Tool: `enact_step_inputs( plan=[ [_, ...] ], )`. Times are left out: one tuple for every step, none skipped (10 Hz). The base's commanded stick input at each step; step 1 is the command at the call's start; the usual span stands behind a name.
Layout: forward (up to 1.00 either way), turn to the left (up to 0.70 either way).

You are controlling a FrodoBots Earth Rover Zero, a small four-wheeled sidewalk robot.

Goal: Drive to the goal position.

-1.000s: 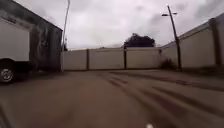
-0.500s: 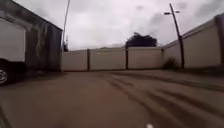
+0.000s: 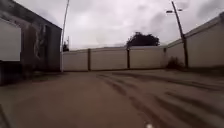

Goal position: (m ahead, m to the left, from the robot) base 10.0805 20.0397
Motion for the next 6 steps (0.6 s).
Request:
enact_step_inputs(
  plan=[
    [0.70,0.35],
    [0.70,0.00],
    [0.70,0.00],
    [0.70,0.00],
    [0.70,0.00],
    [0.70,0.00]
  ],
)
